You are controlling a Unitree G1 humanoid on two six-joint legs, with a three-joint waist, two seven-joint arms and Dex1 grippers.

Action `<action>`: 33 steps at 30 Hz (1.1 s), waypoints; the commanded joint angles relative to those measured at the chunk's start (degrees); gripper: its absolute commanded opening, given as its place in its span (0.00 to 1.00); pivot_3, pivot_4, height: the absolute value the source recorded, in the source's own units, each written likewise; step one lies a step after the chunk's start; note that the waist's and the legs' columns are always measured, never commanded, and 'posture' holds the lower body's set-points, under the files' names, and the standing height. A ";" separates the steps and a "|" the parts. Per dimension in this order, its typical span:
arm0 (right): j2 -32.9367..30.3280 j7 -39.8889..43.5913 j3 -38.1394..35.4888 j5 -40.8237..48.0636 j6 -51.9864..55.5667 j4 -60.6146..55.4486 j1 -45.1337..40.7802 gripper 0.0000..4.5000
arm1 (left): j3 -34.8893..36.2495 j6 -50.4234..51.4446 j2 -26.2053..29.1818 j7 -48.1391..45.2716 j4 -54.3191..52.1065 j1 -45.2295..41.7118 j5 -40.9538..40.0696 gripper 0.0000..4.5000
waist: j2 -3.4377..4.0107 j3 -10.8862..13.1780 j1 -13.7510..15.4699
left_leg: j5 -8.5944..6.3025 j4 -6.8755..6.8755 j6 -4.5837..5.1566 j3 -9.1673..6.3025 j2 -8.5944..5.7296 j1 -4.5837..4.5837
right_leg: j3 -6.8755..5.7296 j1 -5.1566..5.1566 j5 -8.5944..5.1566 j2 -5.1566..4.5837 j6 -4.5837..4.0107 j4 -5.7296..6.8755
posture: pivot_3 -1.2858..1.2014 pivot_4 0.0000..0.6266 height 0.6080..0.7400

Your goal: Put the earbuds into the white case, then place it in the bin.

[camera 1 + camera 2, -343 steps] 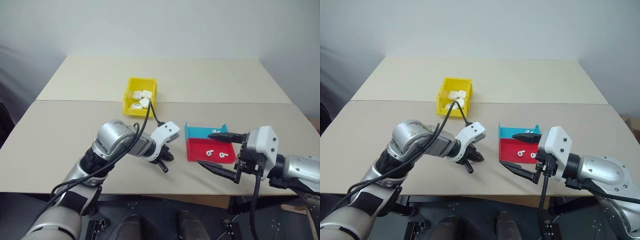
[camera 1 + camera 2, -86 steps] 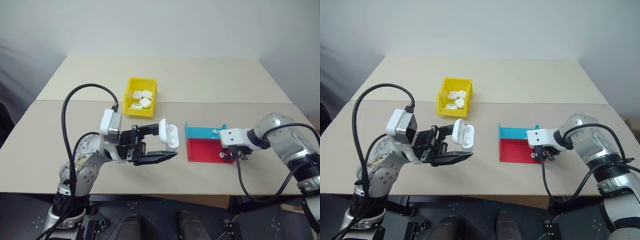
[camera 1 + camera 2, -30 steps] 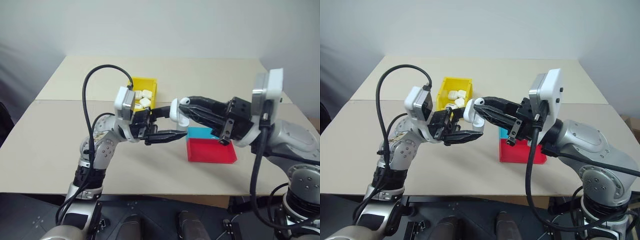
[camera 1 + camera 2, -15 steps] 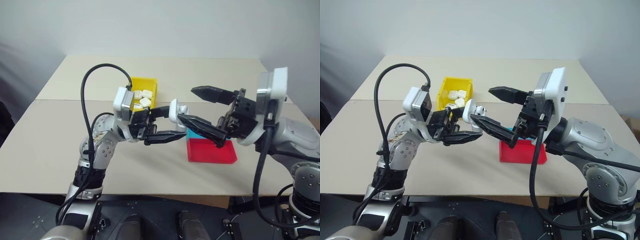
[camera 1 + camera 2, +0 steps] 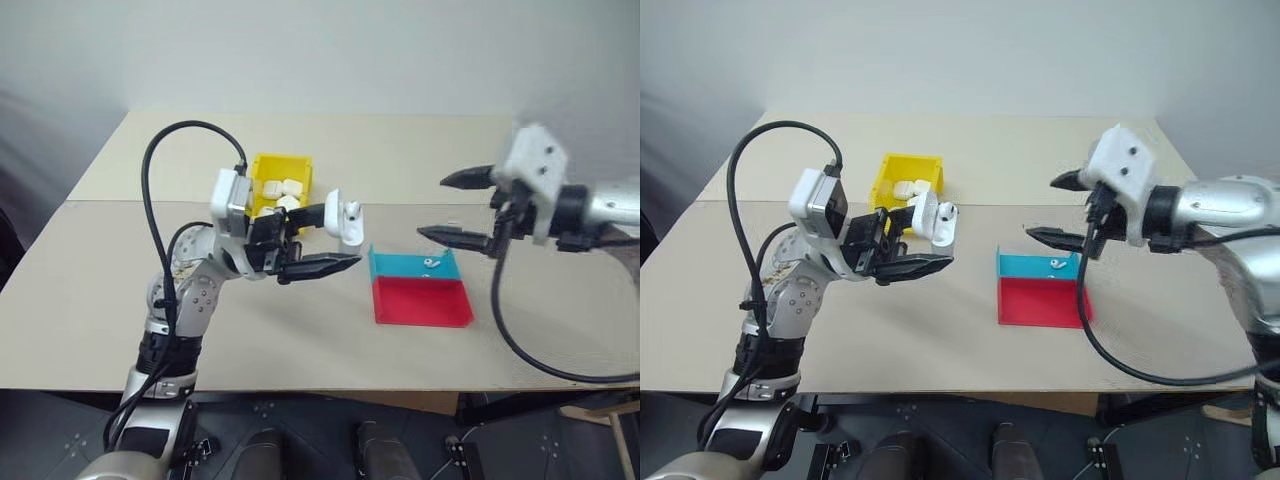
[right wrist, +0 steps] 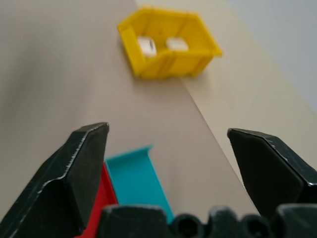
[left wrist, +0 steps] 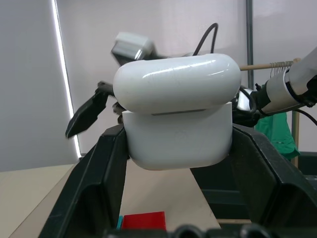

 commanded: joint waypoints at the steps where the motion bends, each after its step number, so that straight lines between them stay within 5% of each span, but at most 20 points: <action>1: 2.36 5.29 9.23 -15.93 -14.02 13.19 -6.38 0.91 | 0.98 -1.11 0.10 1.03 -2.85 0.84 -0.59 0.62 | 0.00 0.00 0.06 | 0.00 -0.01 0.00 0.00 -0.01 -0.05 | 0.00 -0.02 0.01 -0.01 0.00 -0.02 | 0.52 0.24 1.00; 7: 9.65 11.22 18.29 -30.64 -34.90 38.46 -16.50 0.51 | 1.71 -1.03 0.73 2.39 -5.20 2.47 -0.88 0.62 | 0.01 0.00 0.28 | -0.01 -0.05 0.02 0.05 -0.04 -0.25 | 0.02 -0.24 0.04 -0.05 0.03 -0.09 | 0.52 0.24 1.00; 17: 17.13 19.55 19.74 -37.77 -49.88 62.82 -25.72 0.51 | 2.22 -1.11 1.64 4.76 -9.04 5.51 -1.04 0.62 | 0.05 -0.01 0.48 | 0.00 -0.04 0.01 0.05 -0.04 -0.60 | 0.01 -0.63 0.13 -0.11 0.00 0.00 | 0.52 0.24 1.00; 33: 22.90 10.58 18.77 -45.50 -52.99 75.32 -27.36 0.51 | 2.65 -1.33 2.92 6.36 -10.79 6.64 -1.43 0.62 | 0.07 0.00 -0.12 | 0.20 0.03 -0.34 0.05 -0.08 -0.33 | 0.06 -0.60 0.17 -0.09 -0.09 0.62 | 0.52 0.24 1.00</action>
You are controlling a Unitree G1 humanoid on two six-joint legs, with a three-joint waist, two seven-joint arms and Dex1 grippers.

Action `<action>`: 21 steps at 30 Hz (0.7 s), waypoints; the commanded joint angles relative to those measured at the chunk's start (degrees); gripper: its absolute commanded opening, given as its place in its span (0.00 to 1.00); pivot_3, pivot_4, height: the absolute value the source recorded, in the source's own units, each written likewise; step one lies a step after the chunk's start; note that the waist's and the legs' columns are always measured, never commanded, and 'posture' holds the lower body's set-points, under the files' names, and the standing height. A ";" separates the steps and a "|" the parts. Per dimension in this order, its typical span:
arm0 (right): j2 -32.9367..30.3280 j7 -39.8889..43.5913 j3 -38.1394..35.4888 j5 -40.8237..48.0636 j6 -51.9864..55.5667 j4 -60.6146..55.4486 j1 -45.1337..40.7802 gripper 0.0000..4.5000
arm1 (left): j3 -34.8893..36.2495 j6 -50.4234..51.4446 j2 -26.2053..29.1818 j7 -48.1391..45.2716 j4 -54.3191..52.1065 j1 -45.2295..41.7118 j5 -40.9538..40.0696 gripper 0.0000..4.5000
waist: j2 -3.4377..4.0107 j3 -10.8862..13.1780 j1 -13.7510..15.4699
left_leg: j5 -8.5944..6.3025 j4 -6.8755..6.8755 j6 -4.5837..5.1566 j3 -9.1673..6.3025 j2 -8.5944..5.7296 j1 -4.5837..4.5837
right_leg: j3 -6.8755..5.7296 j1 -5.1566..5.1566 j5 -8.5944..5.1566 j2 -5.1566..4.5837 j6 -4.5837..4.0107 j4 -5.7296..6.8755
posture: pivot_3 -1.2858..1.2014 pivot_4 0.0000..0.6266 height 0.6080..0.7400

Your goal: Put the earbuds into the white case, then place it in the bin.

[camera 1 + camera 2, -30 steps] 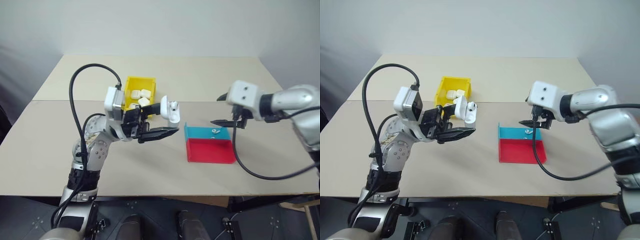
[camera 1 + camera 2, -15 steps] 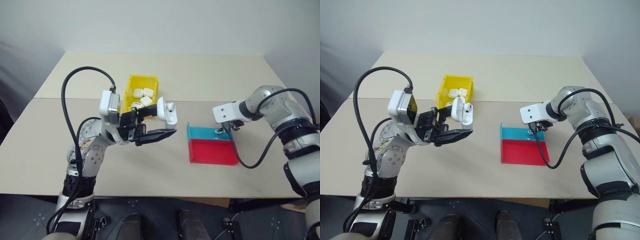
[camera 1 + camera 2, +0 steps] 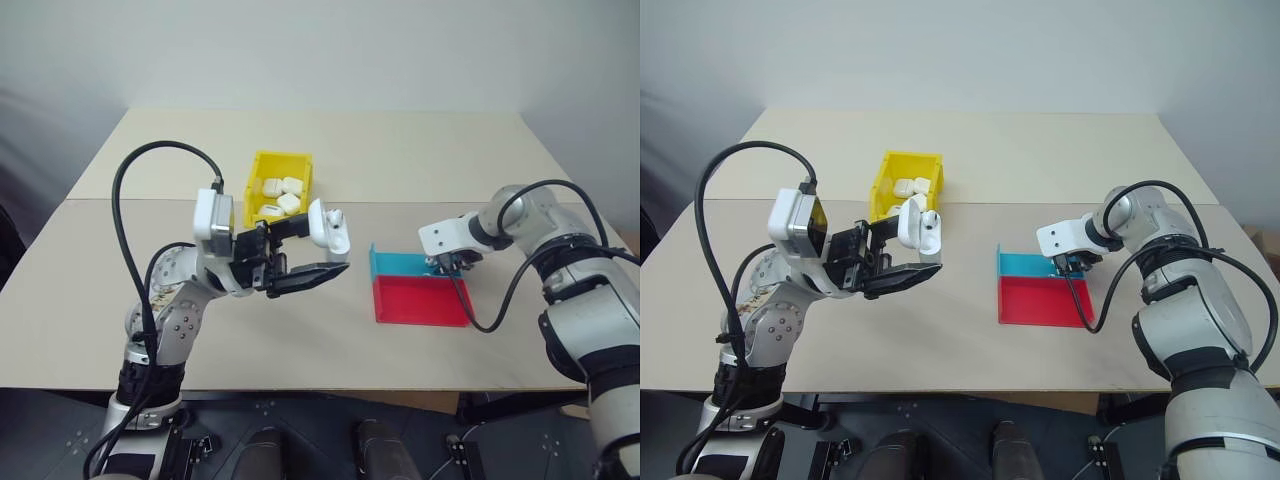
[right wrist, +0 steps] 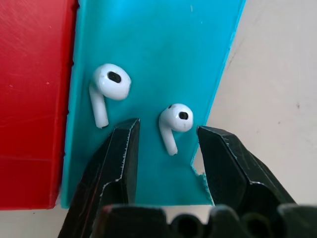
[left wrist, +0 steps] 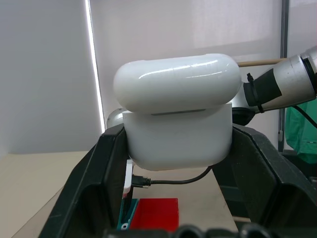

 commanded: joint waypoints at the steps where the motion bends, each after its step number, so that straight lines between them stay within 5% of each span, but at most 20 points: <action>1: 0.08 -0.60 -1.48 -0.60 -0.63 0.76 -1.38 0.51 | 0.89 -1.35 0.39 0.24 -1.87 -0.62 -0.66 0.62 | 0.00 0.00 -0.14 | 0.02 0.00 -0.03 0.00 0.00 0.03 | 0.00 0.02 0.00 0.00 0.00 0.02 | 0.52 0.24 1.00; 21: 1.91 -4.21 -3.68 -1.86 -0.70 1.96 -1.17 0.51 | 1.06 -1.04 1.18 0.81 -2.94 0.08 -1.12 0.62 | 0.00 0.00 -1.05 | 0.03 0.00 -0.04 0.01 0.00 0.30 | 0.16 0.15 0.00 0.03 -0.01 0.17 | 0.52 0.24 1.00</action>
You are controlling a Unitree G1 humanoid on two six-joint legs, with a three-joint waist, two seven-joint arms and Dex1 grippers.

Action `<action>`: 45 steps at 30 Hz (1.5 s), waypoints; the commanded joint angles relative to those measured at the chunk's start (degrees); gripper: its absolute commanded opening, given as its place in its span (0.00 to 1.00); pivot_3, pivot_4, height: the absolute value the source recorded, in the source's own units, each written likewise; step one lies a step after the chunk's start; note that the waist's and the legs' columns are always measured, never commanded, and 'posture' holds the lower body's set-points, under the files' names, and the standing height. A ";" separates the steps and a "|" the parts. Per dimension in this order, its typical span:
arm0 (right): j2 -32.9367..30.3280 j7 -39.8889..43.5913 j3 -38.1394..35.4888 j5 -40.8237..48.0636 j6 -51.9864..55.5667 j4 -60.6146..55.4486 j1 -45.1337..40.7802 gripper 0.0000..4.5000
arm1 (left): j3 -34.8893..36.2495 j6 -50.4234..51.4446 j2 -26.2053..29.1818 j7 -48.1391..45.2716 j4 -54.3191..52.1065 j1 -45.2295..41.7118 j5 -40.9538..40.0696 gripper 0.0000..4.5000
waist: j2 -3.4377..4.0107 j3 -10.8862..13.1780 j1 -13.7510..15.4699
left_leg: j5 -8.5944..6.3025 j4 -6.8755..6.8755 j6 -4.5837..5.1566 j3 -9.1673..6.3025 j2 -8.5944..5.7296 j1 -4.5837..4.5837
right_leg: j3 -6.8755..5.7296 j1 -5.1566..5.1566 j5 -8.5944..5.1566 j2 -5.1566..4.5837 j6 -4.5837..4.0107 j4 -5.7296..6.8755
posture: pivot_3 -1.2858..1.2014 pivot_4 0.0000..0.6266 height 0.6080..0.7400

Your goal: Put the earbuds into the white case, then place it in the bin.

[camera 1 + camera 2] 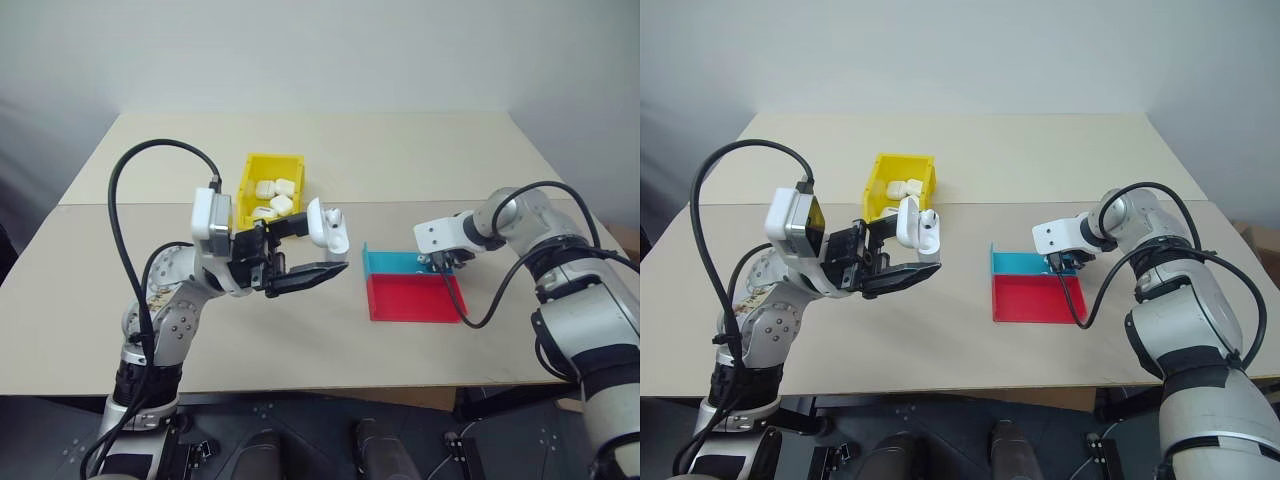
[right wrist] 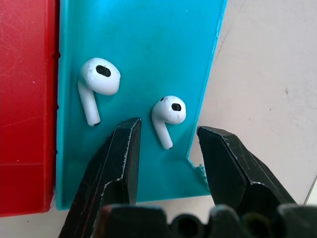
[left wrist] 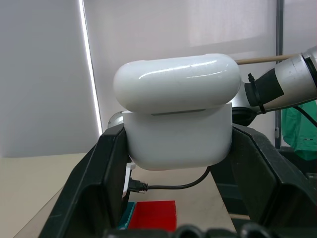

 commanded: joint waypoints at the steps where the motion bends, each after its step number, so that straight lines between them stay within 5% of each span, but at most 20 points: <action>1: 0.18 -0.59 -1.31 0.01 -0.53 0.30 -1.11 0.51 | 1.03 -1.02 0.45 0.25 -2.26 -0.17 -1.06 0.62 | 0.00 0.00 0.00 | 0.00 0.00 0.00 0.00 0.00 0.00 | 0.00 0.00 0.00 0.00 0.00 0.00 | 0.52 0.24 1.00; 17: 0.92 -0.42 -1.90 -0.02 -0.52 0.41 -0.93 0.51 | 0.95 -0.80 0.71 0.30 -2.75 0.22 -1.25 0.62 | 0.00 0.00 -0.04 | 0.00 0.00 0.00 0.00 0.00 0.00 | 0.01 0.00 0.00 0.00 0.00 0.00 | 0.52 0.24 1.00; 23: 1.11 1.16 -2.51 0.74 -0.85 0.34 -0.60 0.16 | 1.05 -0.66 0.90 0.41 -3.12 0.49 -1.32 0.62 | 0.00 0.00 -0.02 | 0.00 0.00 0.00 0.00 0.00 0.00 | 0.02 0.00 0.00 0.00 0.00 0.00 | 0.52 0.24 1.00; 34: 0.06 4.54 -7.28 4.71 0.72 -2.27 0.20 0.15 | 0.86 -0.30 1.34 -0.09 -2.54 0.22 -1.72 0.62 | 0.00 0.00 -0.04 | 0.00 0.00 0.00 0.00 0.00 -0.01 | 0.02 -0.01 0.00 0.00 0.00 0.00 | 0.52 0.24 1.00; 41: -1.66 14.88 -20.30 21.20 15.55 -16.95 2.84 0.15 | 0.46 -0.29 1.04 -1.71 -0.14 -1.79 -1.80 0.62 | 0.01 0.00 0.09 | 0.00 -0.01 0.00 -0.06 0.02 -0.01 | 0.02 -0.02 0.00 0.01 0.00 0.01 | 0.52 0.24 1.00; 45: -2.98 13.01 -33.52 38.84 44.16 -42.39 10.52 0.15 | 0.53 -0.26 0.70 -2.28 1.91 -3.40 -1.75 0.62 | 0.01 0.00 0.53 | 0.00 -0.02 0.00 -0.16 0.04 -0.06 | 0.00 -0.03 0.00 0.00 0.00 0.00 | 0.52 0.24 1.00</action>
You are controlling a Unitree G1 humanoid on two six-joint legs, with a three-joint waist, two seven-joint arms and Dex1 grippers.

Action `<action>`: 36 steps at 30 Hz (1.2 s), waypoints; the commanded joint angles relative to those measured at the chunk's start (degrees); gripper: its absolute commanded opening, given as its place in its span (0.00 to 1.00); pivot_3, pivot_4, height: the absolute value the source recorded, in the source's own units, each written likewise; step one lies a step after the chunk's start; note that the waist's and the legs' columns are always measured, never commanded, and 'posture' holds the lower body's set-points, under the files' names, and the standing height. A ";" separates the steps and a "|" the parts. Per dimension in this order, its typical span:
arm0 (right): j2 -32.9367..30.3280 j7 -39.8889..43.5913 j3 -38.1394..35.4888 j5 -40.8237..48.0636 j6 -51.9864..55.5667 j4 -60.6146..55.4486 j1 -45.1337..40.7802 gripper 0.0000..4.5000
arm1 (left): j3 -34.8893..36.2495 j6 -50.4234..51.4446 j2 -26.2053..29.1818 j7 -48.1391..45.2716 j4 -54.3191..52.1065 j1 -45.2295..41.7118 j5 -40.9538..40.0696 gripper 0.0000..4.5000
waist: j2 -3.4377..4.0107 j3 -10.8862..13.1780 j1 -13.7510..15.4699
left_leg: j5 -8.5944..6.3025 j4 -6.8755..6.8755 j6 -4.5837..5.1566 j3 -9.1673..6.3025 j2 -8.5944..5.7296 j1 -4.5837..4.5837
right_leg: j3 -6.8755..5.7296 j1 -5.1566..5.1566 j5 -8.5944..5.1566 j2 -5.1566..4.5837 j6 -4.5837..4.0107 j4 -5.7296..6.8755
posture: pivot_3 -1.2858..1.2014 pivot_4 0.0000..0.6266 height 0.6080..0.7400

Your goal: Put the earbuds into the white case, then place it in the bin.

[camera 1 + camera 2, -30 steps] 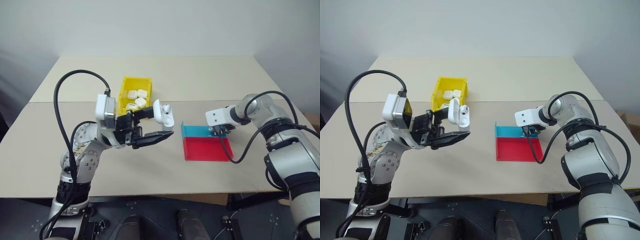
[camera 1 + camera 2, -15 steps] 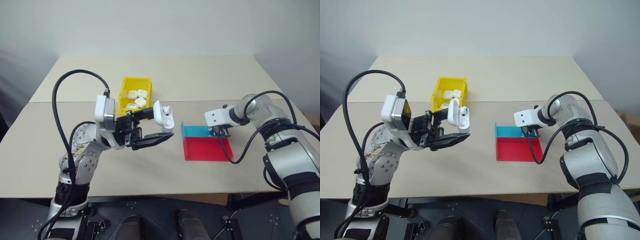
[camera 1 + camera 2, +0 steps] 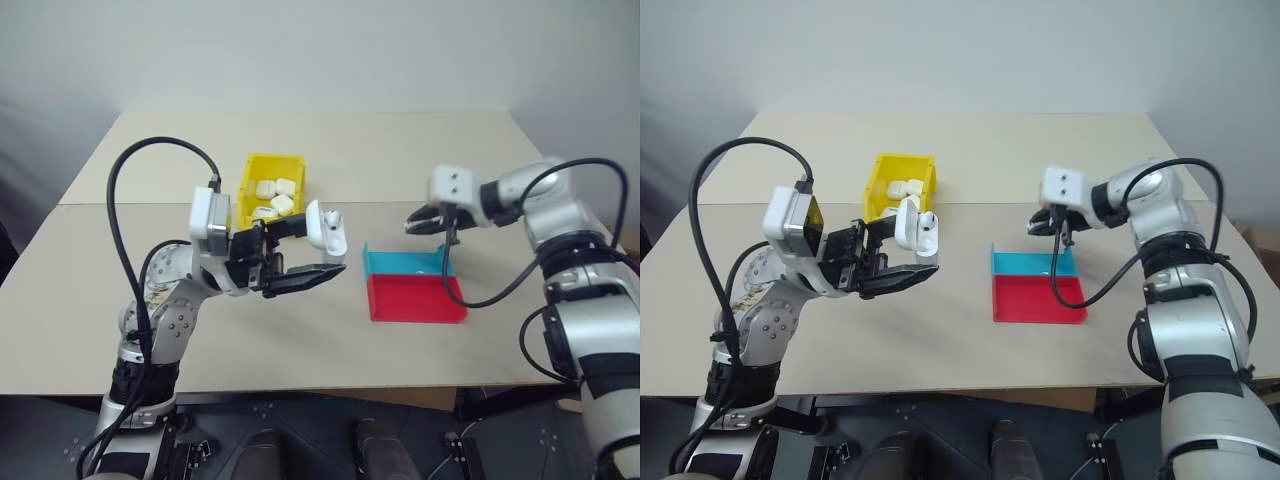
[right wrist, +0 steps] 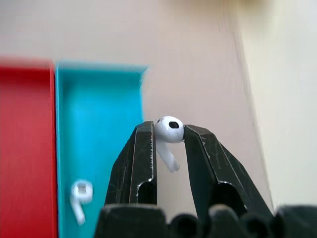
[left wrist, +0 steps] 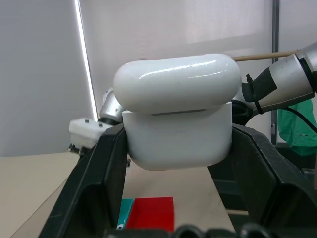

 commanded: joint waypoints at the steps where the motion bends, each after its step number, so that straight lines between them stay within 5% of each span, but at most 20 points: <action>1: -1.13 -3.28 -11.88 16.63 25.07 -22.00 4.67 0.15 | 0.61 -0.46 -0.34 -0.64 0.54 -2.02 -1.35 0.62 | 0.01 0.00 0.33 | 0.00 0.00 0.00 -0.07 0.00 -0.03 | -0.01 -0.03 0.00 0.00 0.00 0.00 | 0.52 0.24 1.00; 5: 2.91 -17.02 -27.04 37.79 51.58 -43.41 10.61 0.15 | 0.47 -0.38 -1.35 -0.65 3.13 -3.96 -1.14 0.62 | 0.01 -0.01 0.91 | 0.00 0.00 0.00 -0.20 0.00 -0.09 | -0.02 -0.08 0.00 -0.01 0.00 0.03 | 0.52 0.24 1.00; 10: 12.09 -37.28 -38.64 59.86 65.26 -59.28 14.51 0.15 | -0.43 -1.32 -3.99 -0.10 7.65 -7.46 0.60 0.62 | 0.01 -0.01 1.15 | 0.00 0.04 0.01 -0.21 0.00 -0.03 | -0.02 -0.01 0.00 0.05 0.00 0.08 | 0.52 0.24 1.00; 17: 19.30 -60.53 -35.30 83.55 63.25 -71.86 21.60 0.15 | -1.67 -3.63 -8.21 -0.40 13.92 -12.75 3.26 0.62 | 0.02 -0.01 1.05 | 0.00 0.03 0.02 -0.13 -0.02 -0.13 | -0.02 -0.05 0.00 0.07 0.02 0.01 | 0.52 0.24 1.00; 24: 17.51 -68.72 -28.37 91.65 56.91 -74.74 25.78 0.15 | -1.69 -4.12 -9.21 -1.37 15.49 -13.99 3.74 0.62 | 0.02 -0.01 0.89 | 0.00 0.05 0.03 -0.15 -0.02 -0.22 | -0.03 -0.11 0.00 0.07 0.03 -0.01 | 0.52 0.24 1.00; 36: 10.95 -67.46 -21.34 90.11 52.48 -73.05 28.31 0.15 | -1.54 -3.66 -8.35 -2.06 14.15 -13.05 3.31 0.62 | 0.02 -0.01 0.84 | 0.01 0.05 0.03 -0.14 -0.02 -0.23 | -0.04 -0.09 -0.01 0.08 0.04 -0.07 | 0.52 0.24 1.00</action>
